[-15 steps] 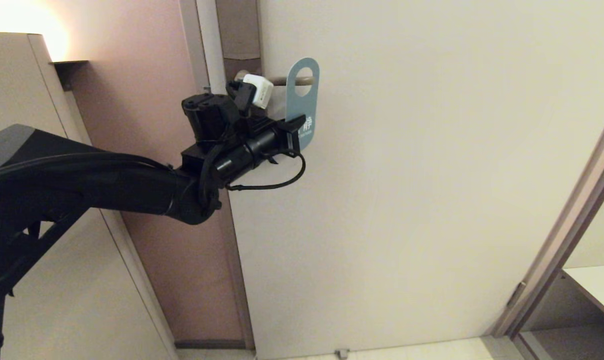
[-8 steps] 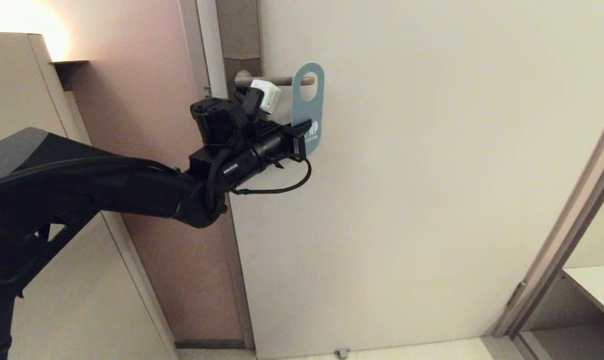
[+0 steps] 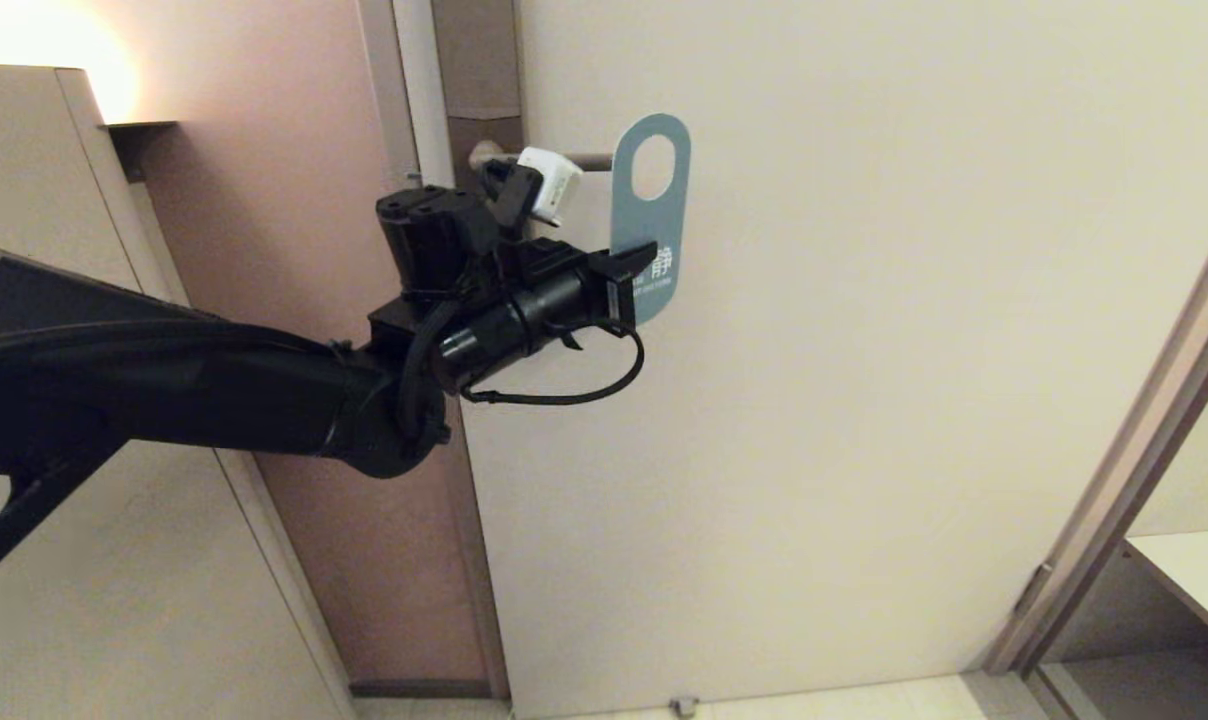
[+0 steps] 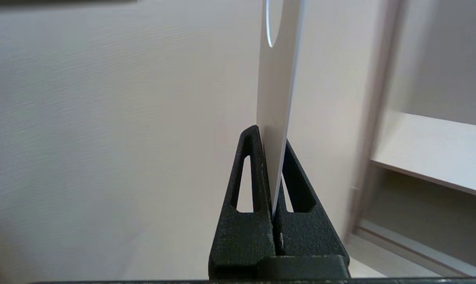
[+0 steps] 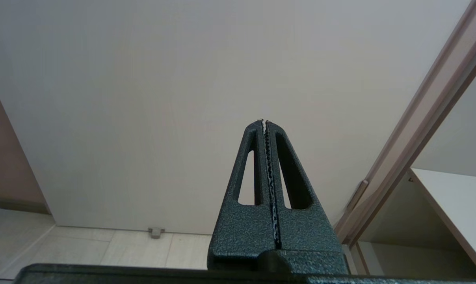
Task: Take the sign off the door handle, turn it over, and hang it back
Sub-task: Hand it to the other hand
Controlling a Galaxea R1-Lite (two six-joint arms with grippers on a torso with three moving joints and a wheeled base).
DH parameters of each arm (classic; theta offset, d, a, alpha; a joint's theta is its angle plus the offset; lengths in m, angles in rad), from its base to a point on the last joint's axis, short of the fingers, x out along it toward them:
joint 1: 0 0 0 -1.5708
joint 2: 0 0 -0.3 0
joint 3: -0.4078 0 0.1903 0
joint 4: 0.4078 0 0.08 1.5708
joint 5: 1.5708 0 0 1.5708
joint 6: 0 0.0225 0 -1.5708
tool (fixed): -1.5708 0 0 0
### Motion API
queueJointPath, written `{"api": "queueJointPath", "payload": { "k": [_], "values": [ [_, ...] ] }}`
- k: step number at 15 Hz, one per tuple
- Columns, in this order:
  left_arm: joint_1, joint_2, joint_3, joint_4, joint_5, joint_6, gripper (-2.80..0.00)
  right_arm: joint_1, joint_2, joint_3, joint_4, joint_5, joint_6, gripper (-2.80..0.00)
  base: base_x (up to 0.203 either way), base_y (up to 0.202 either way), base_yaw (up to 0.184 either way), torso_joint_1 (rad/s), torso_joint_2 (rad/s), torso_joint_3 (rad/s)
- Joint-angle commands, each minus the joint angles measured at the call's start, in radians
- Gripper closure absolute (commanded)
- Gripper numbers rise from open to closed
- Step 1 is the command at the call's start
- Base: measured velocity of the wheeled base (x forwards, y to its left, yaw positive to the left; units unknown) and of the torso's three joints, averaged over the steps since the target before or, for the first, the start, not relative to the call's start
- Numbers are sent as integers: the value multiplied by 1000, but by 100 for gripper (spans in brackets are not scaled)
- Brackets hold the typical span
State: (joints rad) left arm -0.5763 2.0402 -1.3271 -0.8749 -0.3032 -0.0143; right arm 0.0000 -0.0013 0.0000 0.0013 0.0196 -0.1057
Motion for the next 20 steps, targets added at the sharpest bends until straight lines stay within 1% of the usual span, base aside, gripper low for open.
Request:
{"api": "queueJointPath", "payload": {
  "k": [1,3,5,7,8,14,15,18,20],
  "values": [
    [-5,-47,31,-5,-49,-1,0,0,1,0,0,0,-1,0,0,0,0,0,0,0],
    [-6,-84,61,-4,-123,-8,0,0,1,0,0,0,-2,0,0,0,0,0,0,0],
    [-18,-114,84,-4,-159,-38,0,0,1,0,0,0,0,0,0,0,0,0,0,0],
    [-29,-145,105,-4,-199,-92,0,0,1,0,0,0,-1,0,0,0,0,0,0,0],
    [-33,-155,116,-4,-215,-103,0,0,1,0,0,0,0,0,0,0,0,0,0,0],
    [-86,-206,204,5,-350,-112,0,0,1,0,0,0,-1,0,0,0,0,0,0,0],
    [-88,-210,207,5,-382,-119,0,0,1,0,0,0,-2,0,0,0,0,0,0,0],
    [-88,-232,209,4,-506,-167,0,0,1,0,0,0,-1,0,0,0,0,0,0,0],
    [-88,-241,213,4,-563,-175,0,-1,1,0,0,0,-1,0,0,0,0,0,0,0]
  ]
}}
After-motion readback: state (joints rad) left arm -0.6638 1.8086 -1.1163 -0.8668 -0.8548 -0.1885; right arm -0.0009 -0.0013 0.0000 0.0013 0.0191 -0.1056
